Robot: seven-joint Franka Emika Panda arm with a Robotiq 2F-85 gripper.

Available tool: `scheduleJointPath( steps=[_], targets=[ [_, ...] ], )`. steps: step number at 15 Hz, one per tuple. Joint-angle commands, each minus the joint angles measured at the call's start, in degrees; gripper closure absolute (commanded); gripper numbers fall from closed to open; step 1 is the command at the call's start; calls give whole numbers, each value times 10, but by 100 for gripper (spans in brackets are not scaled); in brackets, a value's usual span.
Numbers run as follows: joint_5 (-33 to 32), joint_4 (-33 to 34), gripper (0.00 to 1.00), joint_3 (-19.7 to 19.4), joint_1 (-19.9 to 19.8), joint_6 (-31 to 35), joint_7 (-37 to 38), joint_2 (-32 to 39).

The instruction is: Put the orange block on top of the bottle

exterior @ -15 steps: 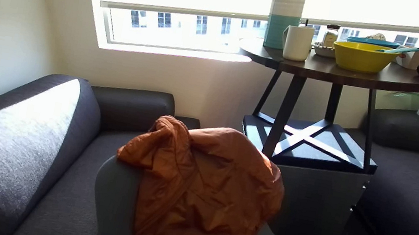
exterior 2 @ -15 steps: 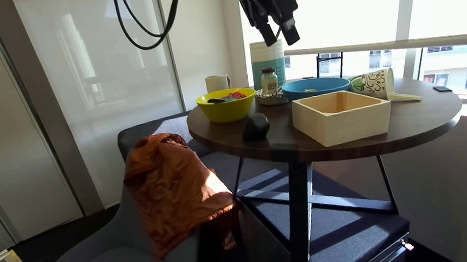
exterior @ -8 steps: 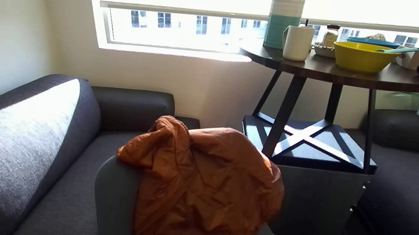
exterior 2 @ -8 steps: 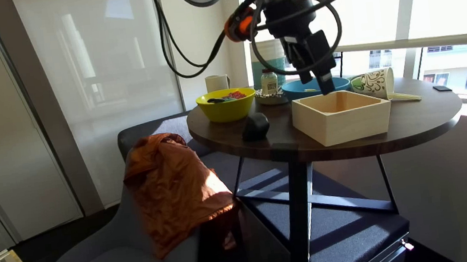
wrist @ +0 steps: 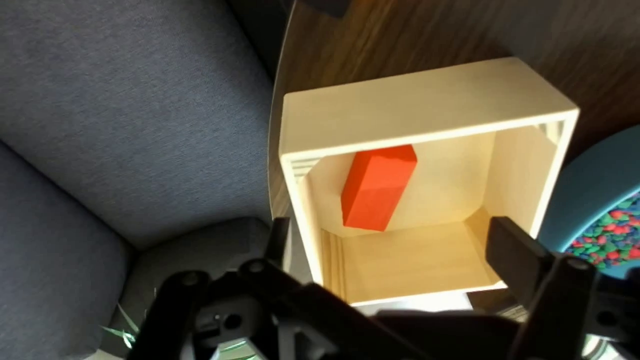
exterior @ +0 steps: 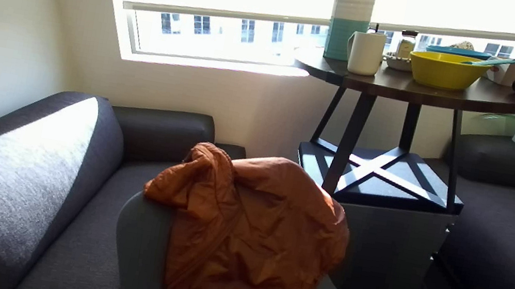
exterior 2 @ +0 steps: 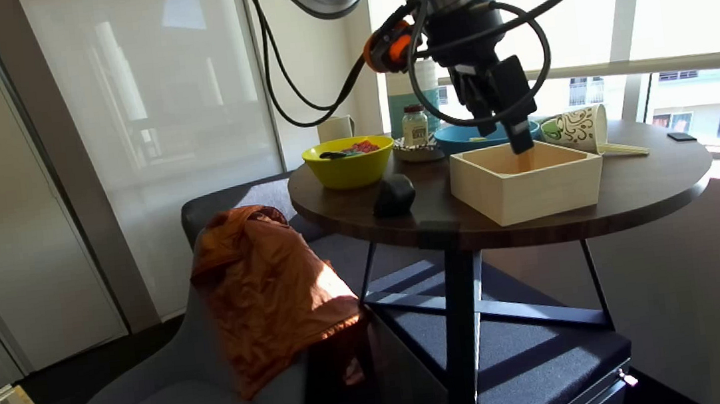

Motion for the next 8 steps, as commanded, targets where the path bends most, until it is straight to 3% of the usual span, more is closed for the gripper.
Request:
scheduleJointPath(
  steps=[1,8],
  targets=[
    [-26,11,0,3,11,8,8,7],
    [-13,57,0,10,7,-9,19,53]
  ],
)
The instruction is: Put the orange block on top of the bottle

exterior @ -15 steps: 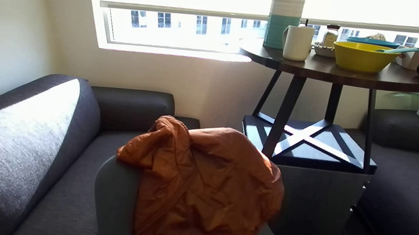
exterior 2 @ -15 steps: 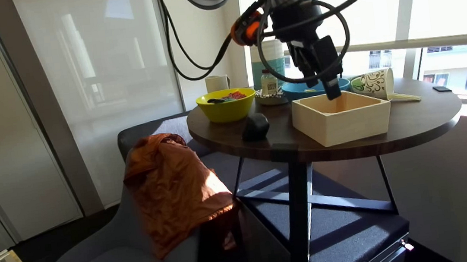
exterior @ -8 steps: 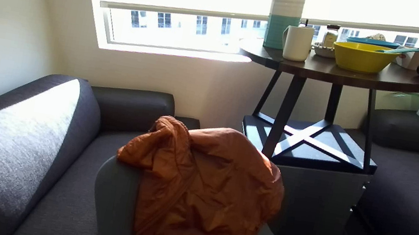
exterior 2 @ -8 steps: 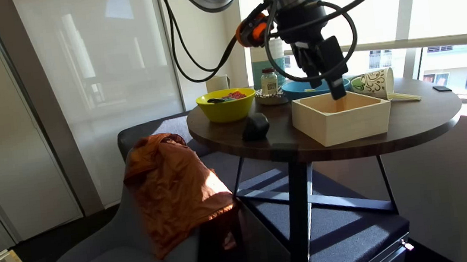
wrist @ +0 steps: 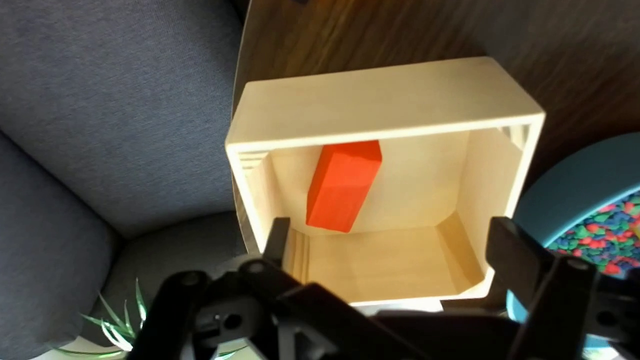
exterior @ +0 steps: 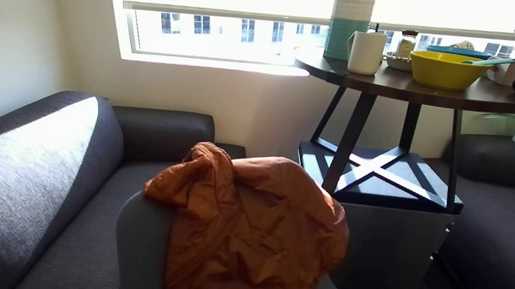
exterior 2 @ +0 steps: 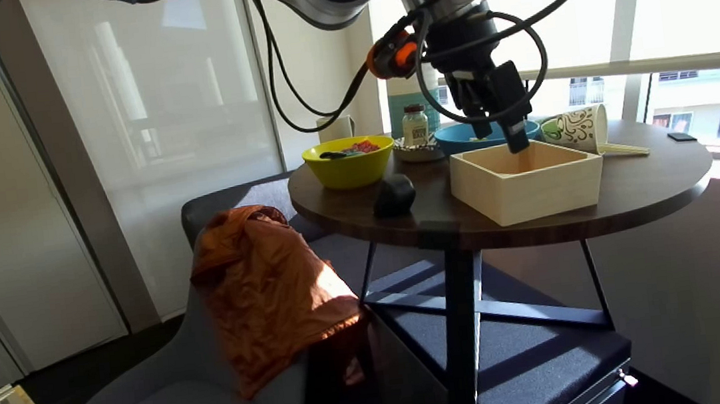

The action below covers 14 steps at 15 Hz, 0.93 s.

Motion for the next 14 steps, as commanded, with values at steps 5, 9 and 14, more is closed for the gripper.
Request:
scheduleJointPath(
  steps=[5,9,14],
  targets=[
    [-3,74,1,4,-7,-49,25,69],
    [-11,99,2,-3,-6,-80,53,91],
    [-4,119,5,-1,-11,-132,75,102]
  ],
)
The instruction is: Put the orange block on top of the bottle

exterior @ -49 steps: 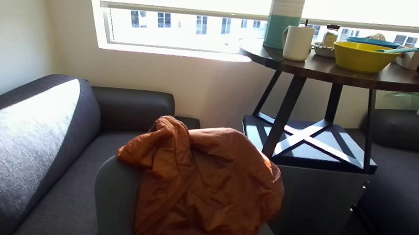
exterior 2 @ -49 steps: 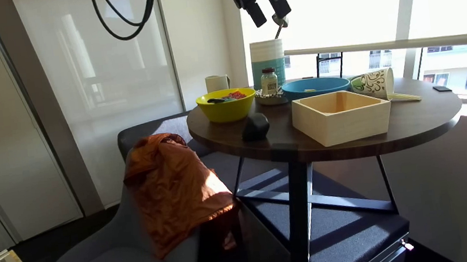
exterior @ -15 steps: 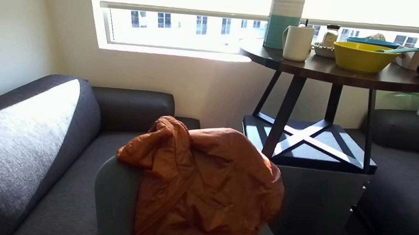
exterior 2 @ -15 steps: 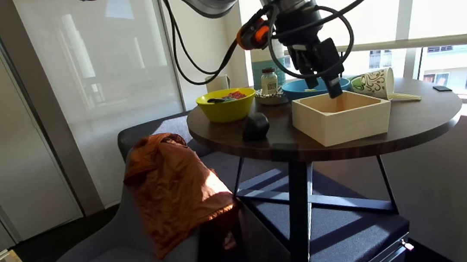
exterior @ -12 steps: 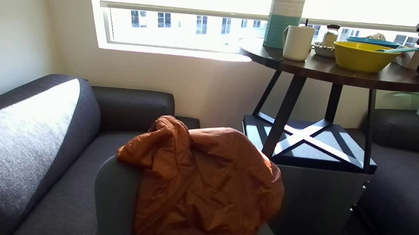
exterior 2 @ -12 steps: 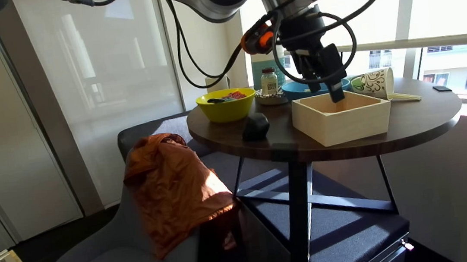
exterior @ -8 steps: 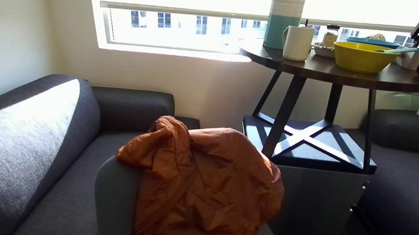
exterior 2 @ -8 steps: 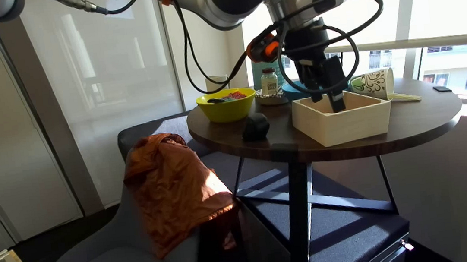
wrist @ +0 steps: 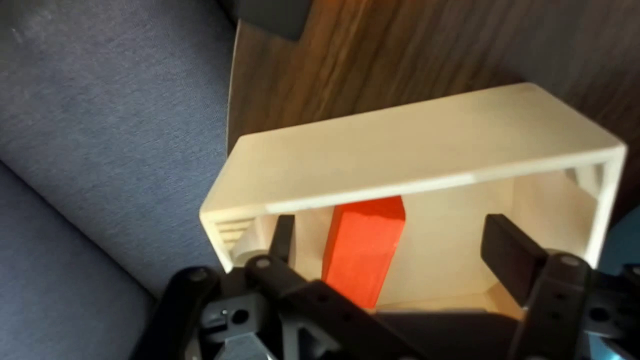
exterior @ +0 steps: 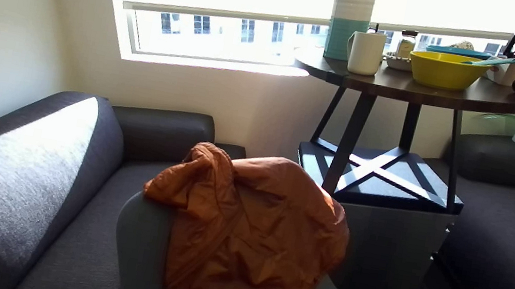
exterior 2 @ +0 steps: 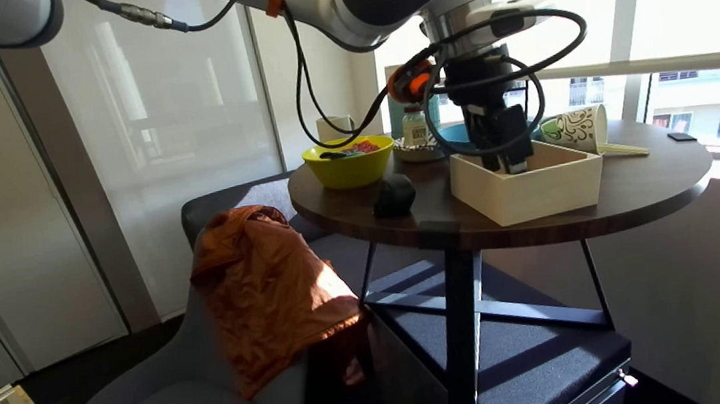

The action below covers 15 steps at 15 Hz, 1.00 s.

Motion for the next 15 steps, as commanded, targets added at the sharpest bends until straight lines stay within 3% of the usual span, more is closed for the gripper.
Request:
scheduleJointPath(
  steps=[1,2,4,6,13,15],
  targets=[
    [7,36,6,13,-11,-42,5,18],
    [12,40,9,16,-14,-48,2,20],
    [20,42,36,23,-17,-46,0,23],
    [23,44,51,26,-18,-43,0,25],
    [26,43,100,27,-20,-26,7,20],
    [29,41,100,27,-22,-16,10,18]
  ],
)
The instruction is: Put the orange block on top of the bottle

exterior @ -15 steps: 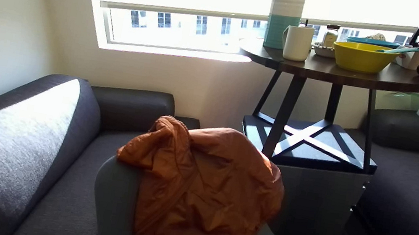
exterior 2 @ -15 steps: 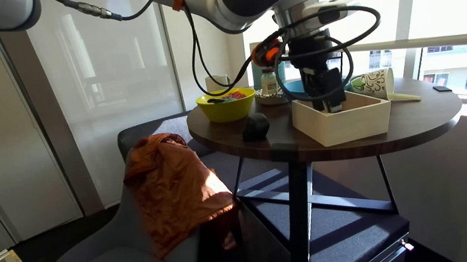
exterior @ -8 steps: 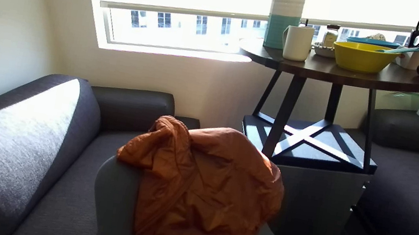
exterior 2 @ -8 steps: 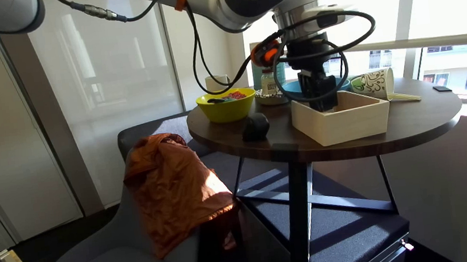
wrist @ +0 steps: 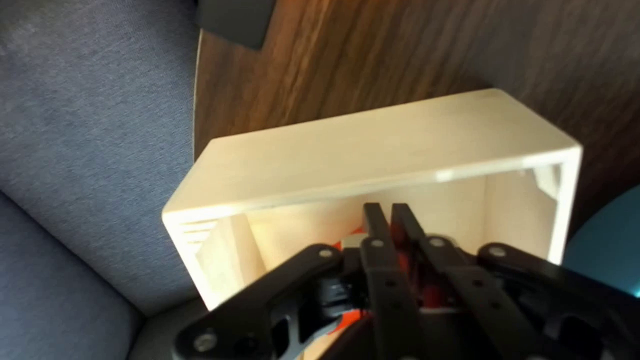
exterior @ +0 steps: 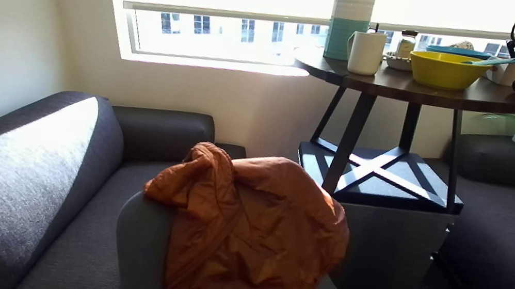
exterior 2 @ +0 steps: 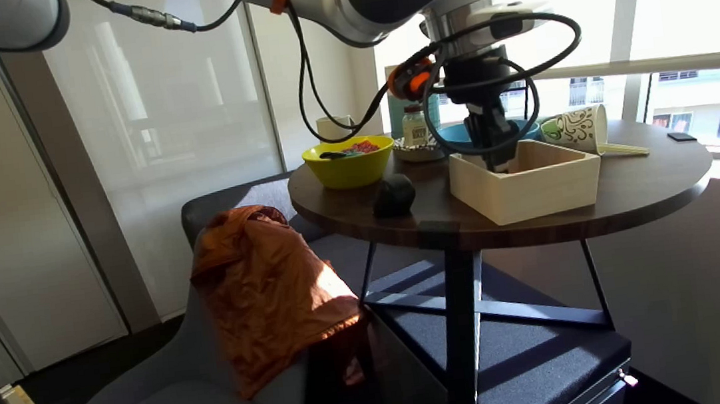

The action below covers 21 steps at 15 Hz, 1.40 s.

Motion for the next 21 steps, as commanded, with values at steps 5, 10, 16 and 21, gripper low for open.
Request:
scheduleJointPath(
  steps=[5,10,16,21],
  targets=[
    [17,10,74,6,-11,8,7,-9],
    [43,1,46,7,-17,-31,18,-38],
    [34,11,30,-6,-14,-24,67,-29],
    [40,70,0,-26,-10,-122,219,-7]
  ],
)
